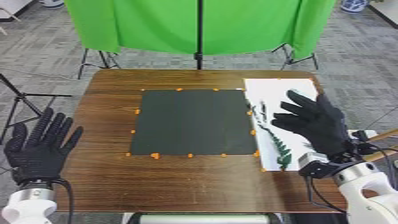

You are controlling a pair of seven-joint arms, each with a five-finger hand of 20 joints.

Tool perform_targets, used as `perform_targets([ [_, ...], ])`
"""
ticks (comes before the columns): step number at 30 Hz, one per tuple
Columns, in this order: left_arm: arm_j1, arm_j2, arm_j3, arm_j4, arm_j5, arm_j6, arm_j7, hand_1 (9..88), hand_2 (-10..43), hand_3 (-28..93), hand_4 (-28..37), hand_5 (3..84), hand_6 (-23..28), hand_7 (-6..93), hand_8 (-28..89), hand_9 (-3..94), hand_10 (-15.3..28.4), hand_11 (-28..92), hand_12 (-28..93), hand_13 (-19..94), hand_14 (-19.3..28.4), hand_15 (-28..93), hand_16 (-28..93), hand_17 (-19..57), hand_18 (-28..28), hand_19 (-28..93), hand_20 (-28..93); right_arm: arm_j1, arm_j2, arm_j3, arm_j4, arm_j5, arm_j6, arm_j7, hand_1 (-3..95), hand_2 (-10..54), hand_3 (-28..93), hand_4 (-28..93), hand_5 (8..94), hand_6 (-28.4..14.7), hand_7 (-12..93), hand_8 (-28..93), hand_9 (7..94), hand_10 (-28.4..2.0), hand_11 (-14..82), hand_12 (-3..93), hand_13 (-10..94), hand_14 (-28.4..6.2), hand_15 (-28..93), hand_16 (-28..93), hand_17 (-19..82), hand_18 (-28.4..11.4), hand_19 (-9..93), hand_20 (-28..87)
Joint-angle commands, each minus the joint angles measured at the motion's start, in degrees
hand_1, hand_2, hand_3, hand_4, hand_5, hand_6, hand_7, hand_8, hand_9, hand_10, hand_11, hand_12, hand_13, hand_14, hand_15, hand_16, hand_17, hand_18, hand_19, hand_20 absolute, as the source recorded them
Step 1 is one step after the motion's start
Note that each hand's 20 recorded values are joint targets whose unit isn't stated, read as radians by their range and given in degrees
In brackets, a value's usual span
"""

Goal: Arrange flowers

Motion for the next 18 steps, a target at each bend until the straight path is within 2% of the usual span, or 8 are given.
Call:
perform_targets([
  [1, 1.93, -0.56, -0.17, -0.36, 0.06, 0.80, -0.34, 20.6, 8.7, 76, -28.3, 38.7, 5.2, 9.8, -9, 31.6, 12.2, 14, 7, 19, 9.1, 18, -5, -3.7, 11.6, 27, 14, -0.95, 0.24, 1.22, -0.06, -0.37, -0.32, 0.83, 5.6, 13.9, 68, -28, 33.5, -5.8, 7, -8, 35.8, -15.4, 2.9, 10.9, 37, -16.0, 17, 23, 15, -20.3, 32, 20],
  [4, 1.94, -0.51, -0.20, -0.34, -0.09, 0.79, -0.08, 20.6, 8.7, 76, -28.3, 38.8, 5.2, 9.9, -9, 31.6, 12.1, 14, 7, 19, 9.1, 19, -5, -3.7, 11.7, 27, 14, -0.77, 0.57, 1.26, -0.40, -0.16, 0.01, 0.83, 7.0, 11.6, 69, -28, 34.1, -5.9, 7, -8, 36.3, -16.0, 3.0, 10.9, 37, -16.0, 17, 23, 15, -20.4, 32, 20],
  [6, 2.03, -0.63, -0.19, -0.29, 0.50, 0.19, -0.15, 20.6, 8.7, 76, -28.3, 38.8, 5.2, 9.9, -9, 31.6, 12.1, 14, 7, 19, 8.9, 19, -5, -3.8, 11.8, 28, 14, -0.56, 0.69, 1.60, -0.50, 0.80, -1.28, 1.09, 9.4, 7.5, 70, -27, 34.3, -6.0, 7, -8, 36.6, -16.7, 3.0, 10.9, 37, -15.9, 17, 23, 15, -20.5, 32, 19],
  [10, 2.27, -0.72, -0.06, -0.46, 0.19, 0.22, -0.11, 20.7, 8.8, 76, -28.3, 38.8, 5.2, 9.9, -9, 31.7, 11.9, 14, 7, 20, 8.7, 18, -6, -3.9, 11.9, 28, 14, -0.72, 0.74, 2.60, -1.29, -2.76, -2.53, 2.03, 12.5, 3.0, 70, -27, 34.6, -6.2, 7, -8, 36.6, -17.3, 3.0, 11.0, 37, -15.8, 17, 23, 15, -20.5, 33, 19],
  [13, 2.48, -0.74, -0.17, -0.52, 0.25, 0.34, 0.08, 20.7, 8.8, 76, -28.3, 38.8, 5.1, 9.8, -9, 31.7, 11.8, 14, 7, 20, 8.7, 18, -5, -4.0, 12.0, 28, 14, -0.89, 1.13, 2.88, -2.77, -13.15, -1.73, 3.26, 15.5, 0.7, 69, -26, 34.6, -6.2, 7, -8, 36.2, -17.5, 2.9, 11.1, 37, -15.6, 17, 23, 15, -20.5, 33, 19],
  [15, 2.43, -0.69, -0.30, -0.45, 0.39, 0.46, 0.08, 20.8, 8.8, 76, -28.3, 38.8, 5.1, 9.9, -9, 31.8, 11.7, 14, 7, 20, 8.8, 18, -5, -4.1, 12.0, 28, 14, -0.86, 1.55, 2.31, -3.55, -22.48, -1.56, 3.52, 20.0, -4.7, 70, -26, 34.8, -6.3, 8, -8, 36.2, -17.7, 2.9, 11.2, 37, -15.5, 18, 23, 15, -20.7, 33, 19],
  [16, 2.45, -0.74, -0.34, -0.31, 0.72, -0.04, 0.06, 20.7, 8.8, 76, -28.3, 38.8, 5.2, 9.9, -9, 31.8, 11.8, 14, 7, 20, 8.9, 18, -5, -4.1, 12.1, 28, 14, -1.13, 2.15, 1.71, -4.35, -28.80, -0.49, 4.34, 23.5, -7.9, 71, -26, 34.8, -6.3, 8, -9, 36.2, -17.7, 2.9, 11.5, 36, -15.2, 18, 22, 15, -20.7, 34, 19],
  [18, 2.60, -0.76, -0.38, -0.40, 0.86, -0.22, 0.06, 20.8, 8.8, 76, -28.3, 38.7, 5.1, 9.8, -9, 31.8, 11.8, 14, 7, 20, 8.9, 19, -5, -4.2, 12.1, 28, 14, -1.37, 3.43, -0.31, -5.70, -42.23, 2.50, 7.33, 28.3, -9.4, 72, -27, 35.0, -6.3, 10, -9, 36.0, -17.6, 3.0, 11.8, 35, -15.0, 19, 22, 16, -20.5, 35, 19],
])
